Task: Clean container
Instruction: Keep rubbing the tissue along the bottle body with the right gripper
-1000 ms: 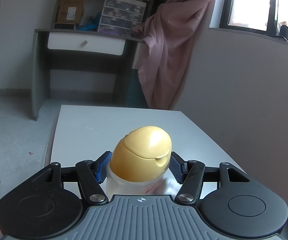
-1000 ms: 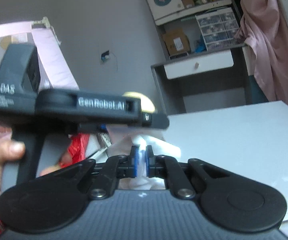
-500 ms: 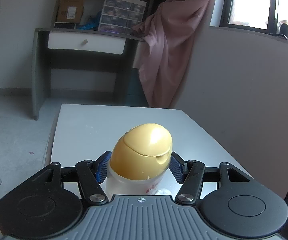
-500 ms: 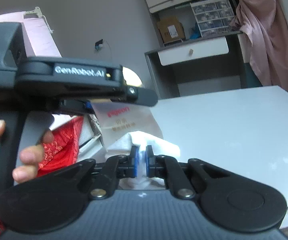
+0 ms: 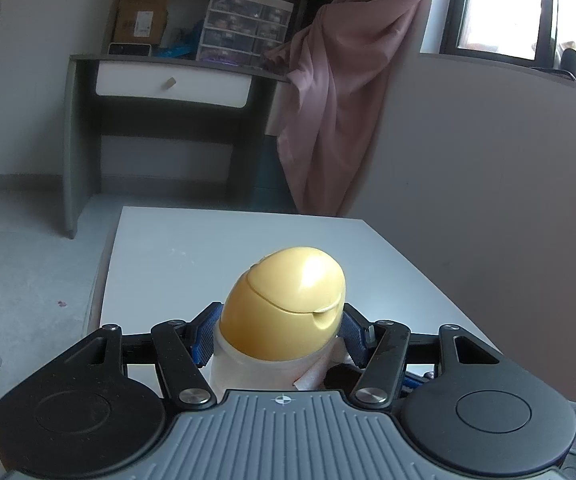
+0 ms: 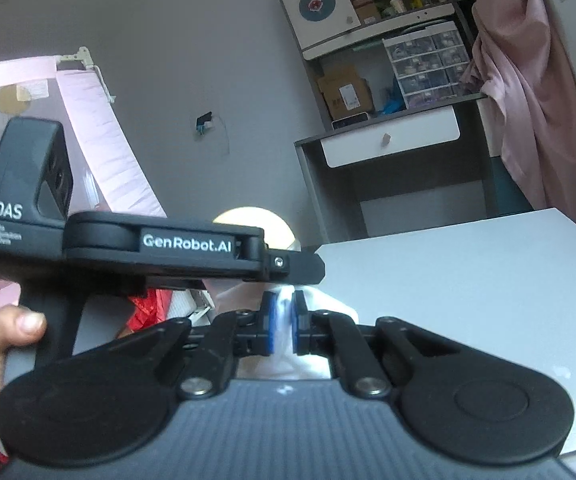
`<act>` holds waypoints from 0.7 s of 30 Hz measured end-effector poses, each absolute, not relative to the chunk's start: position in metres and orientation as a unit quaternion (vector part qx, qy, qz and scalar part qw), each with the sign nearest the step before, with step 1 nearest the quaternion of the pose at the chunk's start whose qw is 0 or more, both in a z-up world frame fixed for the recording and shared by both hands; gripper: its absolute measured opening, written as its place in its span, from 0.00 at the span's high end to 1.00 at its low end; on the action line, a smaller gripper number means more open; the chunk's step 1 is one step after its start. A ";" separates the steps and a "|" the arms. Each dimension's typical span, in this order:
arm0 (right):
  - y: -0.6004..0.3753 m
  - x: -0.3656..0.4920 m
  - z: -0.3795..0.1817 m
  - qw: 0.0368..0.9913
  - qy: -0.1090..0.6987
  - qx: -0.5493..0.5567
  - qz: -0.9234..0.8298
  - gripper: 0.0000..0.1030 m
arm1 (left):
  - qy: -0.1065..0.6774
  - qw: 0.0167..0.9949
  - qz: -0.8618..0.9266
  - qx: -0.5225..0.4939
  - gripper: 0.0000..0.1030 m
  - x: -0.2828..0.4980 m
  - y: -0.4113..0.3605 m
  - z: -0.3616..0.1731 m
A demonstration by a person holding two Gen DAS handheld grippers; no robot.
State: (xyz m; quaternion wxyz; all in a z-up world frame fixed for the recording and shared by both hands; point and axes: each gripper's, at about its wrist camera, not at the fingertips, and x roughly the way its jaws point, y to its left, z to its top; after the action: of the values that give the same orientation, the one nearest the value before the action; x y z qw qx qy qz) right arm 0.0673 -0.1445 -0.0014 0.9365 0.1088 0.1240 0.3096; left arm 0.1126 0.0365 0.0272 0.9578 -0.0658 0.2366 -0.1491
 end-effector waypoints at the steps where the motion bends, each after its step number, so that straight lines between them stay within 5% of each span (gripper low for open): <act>1: -0.144 0.069 -0.003 0.937 0.128 0.107 0.309 0.93 | 0.237 0.958 -0.149 -0.066 0.41 0.112 0.037 0.027; 21: -0.140 0.070 -0.021 0.932 0.162 0.104 0.308 0.93 | 0.239 0.957 -0.149 -0.065 0.41 0.118 0.037 0.024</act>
State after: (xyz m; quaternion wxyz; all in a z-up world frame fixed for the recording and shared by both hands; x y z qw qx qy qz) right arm 0.0698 -0.1400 -0.0210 0.9316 0.1043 0.1621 0.3082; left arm 0.1180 0.0367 0.0244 0.9572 -0.0652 0.2392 -0.1490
